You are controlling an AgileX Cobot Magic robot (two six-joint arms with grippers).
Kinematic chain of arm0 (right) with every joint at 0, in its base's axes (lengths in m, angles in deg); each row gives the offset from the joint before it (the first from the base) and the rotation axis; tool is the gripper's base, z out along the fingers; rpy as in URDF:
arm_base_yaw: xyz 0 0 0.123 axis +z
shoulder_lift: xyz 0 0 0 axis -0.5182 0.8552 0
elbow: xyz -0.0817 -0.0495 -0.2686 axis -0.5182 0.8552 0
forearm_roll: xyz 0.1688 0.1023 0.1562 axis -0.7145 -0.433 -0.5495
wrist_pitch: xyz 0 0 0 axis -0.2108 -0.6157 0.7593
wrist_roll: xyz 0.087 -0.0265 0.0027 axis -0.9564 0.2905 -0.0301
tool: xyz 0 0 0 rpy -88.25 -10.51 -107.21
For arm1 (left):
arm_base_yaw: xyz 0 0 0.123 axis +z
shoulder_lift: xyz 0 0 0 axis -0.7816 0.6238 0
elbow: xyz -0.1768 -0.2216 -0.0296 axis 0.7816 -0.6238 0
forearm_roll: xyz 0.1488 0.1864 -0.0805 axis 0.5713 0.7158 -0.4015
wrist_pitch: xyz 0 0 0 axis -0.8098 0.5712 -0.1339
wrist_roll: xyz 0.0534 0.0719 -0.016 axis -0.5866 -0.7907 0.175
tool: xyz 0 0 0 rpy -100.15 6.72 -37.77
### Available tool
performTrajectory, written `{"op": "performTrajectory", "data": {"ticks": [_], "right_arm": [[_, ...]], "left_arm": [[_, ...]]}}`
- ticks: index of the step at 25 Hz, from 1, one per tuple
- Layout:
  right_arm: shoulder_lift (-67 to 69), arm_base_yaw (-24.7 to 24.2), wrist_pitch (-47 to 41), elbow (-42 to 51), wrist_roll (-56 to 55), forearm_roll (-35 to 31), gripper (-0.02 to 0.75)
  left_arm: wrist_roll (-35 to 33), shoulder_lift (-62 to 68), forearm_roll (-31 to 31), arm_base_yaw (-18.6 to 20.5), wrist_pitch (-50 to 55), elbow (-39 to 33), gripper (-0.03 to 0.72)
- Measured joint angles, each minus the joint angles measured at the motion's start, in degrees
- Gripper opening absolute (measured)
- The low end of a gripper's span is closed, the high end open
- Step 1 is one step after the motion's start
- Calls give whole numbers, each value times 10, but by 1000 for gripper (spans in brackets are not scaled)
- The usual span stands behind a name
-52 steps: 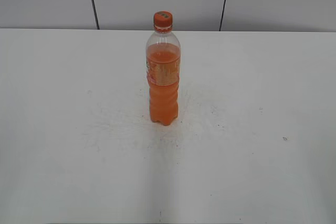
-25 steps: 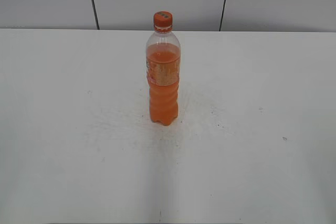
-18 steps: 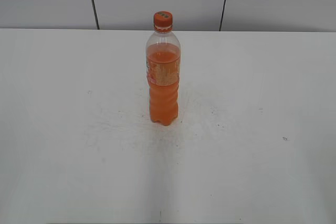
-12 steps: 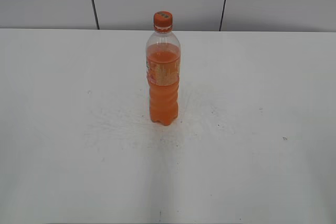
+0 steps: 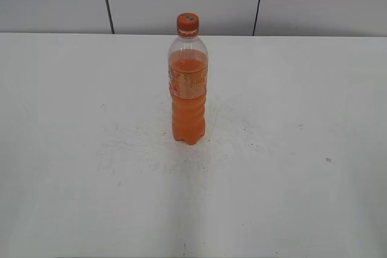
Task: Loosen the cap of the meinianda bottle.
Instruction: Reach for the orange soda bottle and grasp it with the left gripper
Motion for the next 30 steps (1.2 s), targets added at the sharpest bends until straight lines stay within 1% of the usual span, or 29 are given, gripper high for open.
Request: {"op": "performTrajectory", "data": {"ticks": [10,12,16,19,25,30], "right_arm": [[0,0,0,0,0,0,512],[0,0,0,0,0,0,512],[0,0,0,0,0,0,512],[0,0,0,0,0,0,512],[0,0,0,0,0,0,512],[0,0,0,0,0,0,512]], "left_arm": [[0,0,9,0,0,0,249],[0,0,9,0,-1,0,263],[0,0,10,0,-25,6,325],[0,0,18,0,-76,8,352],[0,1,41,0,-222,8,361],[0,35,48,0,-284,5,362]]}}
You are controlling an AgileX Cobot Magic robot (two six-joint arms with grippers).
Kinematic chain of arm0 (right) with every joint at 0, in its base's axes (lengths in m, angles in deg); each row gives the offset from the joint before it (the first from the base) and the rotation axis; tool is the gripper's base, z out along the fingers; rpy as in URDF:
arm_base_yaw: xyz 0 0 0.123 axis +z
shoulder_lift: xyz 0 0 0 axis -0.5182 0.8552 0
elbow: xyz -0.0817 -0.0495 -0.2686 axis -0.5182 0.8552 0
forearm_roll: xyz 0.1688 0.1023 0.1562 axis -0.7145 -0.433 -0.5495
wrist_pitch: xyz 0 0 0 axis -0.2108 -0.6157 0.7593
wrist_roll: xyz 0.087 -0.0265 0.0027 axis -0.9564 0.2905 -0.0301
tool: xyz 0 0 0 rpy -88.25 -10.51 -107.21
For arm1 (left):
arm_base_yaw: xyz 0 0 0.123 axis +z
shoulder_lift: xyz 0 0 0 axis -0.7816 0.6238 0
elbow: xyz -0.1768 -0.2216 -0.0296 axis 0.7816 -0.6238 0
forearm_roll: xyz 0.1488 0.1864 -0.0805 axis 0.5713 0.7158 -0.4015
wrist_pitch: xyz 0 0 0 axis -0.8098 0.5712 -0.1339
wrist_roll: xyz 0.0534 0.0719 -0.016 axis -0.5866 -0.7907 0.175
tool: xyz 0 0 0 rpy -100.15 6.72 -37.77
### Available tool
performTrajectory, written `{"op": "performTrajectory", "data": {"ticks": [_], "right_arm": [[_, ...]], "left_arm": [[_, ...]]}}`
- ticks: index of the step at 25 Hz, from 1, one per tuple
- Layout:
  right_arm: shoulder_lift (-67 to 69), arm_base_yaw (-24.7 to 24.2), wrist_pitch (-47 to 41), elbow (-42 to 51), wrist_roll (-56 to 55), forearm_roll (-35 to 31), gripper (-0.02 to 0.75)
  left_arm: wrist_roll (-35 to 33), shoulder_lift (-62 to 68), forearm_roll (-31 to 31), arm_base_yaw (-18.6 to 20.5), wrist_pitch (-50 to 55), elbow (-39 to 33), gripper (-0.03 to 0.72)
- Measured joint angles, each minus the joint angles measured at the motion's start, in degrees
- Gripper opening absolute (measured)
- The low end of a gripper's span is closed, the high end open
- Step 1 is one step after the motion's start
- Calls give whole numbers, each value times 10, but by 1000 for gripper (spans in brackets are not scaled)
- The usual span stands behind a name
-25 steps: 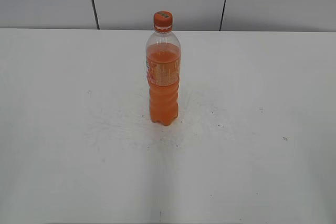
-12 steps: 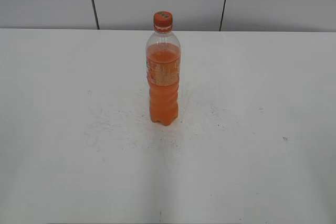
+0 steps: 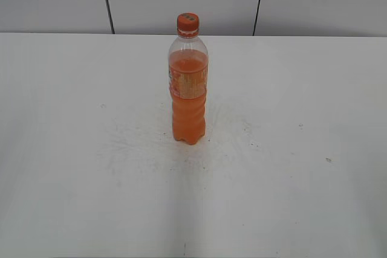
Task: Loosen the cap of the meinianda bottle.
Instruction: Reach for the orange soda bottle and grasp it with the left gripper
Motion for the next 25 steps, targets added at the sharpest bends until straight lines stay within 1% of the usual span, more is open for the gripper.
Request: {"op": "performTrajectory", "data": {"ticks": [7,17,25], "right_arm": [[0,0,0,0,0,0,511],[0,0,0,0,0,0,511],[0,0,0,0,0,0,511]], "left_arm": [[0,109,1,0,-62,-5,362],[0,290,1,0,-229,-5,360],[0,380,9,0,-333,-5,300]]}}
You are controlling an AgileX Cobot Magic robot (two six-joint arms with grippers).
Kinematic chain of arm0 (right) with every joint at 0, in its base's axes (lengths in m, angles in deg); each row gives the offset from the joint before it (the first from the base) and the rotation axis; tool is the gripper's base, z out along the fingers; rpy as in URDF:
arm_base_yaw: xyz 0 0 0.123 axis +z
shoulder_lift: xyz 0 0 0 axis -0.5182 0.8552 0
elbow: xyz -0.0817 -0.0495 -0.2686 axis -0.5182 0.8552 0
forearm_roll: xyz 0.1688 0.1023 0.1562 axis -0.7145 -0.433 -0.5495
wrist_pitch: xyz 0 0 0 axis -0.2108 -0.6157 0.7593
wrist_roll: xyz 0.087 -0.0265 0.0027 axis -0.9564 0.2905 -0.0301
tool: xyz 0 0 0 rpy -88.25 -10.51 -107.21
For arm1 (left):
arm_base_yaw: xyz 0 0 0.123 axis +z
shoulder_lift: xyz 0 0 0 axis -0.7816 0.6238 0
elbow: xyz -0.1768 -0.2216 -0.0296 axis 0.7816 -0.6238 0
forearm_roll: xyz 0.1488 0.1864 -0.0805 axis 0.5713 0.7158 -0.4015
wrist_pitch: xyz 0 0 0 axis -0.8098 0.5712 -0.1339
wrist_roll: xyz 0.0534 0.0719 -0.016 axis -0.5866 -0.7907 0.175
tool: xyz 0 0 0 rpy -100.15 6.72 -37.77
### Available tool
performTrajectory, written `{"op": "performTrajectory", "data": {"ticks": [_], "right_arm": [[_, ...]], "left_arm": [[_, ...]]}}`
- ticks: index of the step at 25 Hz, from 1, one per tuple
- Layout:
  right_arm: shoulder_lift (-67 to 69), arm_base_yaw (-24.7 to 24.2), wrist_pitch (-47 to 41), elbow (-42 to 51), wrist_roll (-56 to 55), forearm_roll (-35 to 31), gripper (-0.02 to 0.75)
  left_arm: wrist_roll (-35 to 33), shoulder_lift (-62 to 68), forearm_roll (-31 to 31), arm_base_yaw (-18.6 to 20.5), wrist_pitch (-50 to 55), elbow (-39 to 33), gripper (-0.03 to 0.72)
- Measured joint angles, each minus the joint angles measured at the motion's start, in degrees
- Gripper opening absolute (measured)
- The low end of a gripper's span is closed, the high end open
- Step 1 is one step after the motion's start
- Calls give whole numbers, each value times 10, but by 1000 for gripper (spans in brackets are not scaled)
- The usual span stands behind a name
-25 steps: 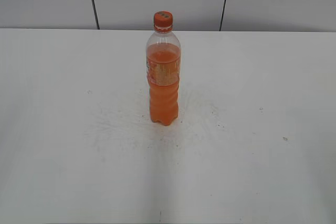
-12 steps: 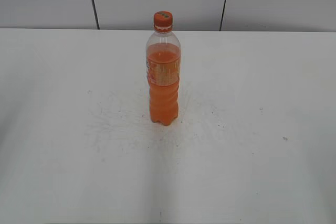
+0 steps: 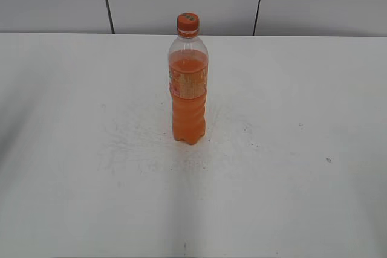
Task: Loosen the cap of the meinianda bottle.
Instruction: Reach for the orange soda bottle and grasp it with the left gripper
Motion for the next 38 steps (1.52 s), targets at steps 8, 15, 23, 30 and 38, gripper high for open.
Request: {"op": "performTrajectory", "data": {"ticks": [8,15,23,30,38], "right_arm": [[0,0,0,0,0,0,511],[0,0,0,0,0,0,511],[0,0,0,0,0,0,511],[0,0,0,0,0,0,511],[0,0,0,0,0,0,511]], "left_arm": [[0,75,0,0,-85,0,285],[0,133,0,0,-151,-2,251],[0,207,0,0,-222,-2,244],[0,282,0,0,-315,-3,244],[0,375,-2,0,-407,-3,244]]}}
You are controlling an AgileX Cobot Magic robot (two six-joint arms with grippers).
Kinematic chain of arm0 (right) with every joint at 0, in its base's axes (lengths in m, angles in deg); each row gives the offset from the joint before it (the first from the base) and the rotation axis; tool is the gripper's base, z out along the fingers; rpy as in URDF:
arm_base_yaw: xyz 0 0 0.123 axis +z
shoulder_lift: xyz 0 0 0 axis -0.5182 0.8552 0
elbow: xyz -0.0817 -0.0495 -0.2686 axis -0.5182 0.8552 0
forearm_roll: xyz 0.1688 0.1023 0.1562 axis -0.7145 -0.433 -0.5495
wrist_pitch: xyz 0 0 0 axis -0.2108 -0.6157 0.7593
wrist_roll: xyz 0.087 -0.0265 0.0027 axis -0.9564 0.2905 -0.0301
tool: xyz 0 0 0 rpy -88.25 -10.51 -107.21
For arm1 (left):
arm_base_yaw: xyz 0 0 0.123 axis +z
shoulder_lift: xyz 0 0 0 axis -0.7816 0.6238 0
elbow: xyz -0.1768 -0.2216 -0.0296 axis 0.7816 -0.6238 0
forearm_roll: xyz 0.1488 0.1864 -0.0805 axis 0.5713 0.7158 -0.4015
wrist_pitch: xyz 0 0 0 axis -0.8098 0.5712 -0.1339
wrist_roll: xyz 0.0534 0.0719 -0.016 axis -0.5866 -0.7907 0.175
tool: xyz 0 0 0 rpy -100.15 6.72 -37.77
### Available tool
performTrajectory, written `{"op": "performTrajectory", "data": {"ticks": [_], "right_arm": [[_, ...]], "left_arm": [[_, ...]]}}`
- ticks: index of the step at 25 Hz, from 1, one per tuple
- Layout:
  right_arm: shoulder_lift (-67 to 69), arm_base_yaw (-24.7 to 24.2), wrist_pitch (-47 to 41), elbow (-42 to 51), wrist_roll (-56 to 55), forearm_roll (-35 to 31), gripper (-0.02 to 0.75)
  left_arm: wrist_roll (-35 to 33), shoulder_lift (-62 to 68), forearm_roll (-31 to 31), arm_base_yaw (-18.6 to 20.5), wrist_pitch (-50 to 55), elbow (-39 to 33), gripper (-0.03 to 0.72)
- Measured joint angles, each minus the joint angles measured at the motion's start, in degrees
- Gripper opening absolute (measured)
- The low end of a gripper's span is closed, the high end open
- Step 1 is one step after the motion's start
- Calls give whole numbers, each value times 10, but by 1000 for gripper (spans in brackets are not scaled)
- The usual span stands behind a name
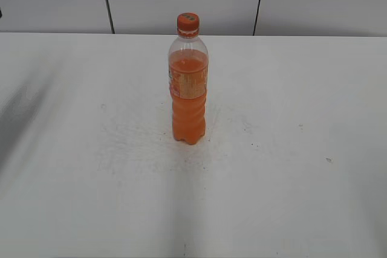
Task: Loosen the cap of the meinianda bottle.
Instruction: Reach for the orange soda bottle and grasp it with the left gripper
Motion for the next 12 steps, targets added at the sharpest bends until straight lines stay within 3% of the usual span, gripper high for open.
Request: {"op": "performTrajectory", "data": {"ticks": [8,12], "right_arm": [[0,0,0,0,0,0,511],[0,0,0,0,0,0,511]], "left_arm": [[0,84,4,0,-43,0,244],[2,108,61,0,-46,0,274]]}}
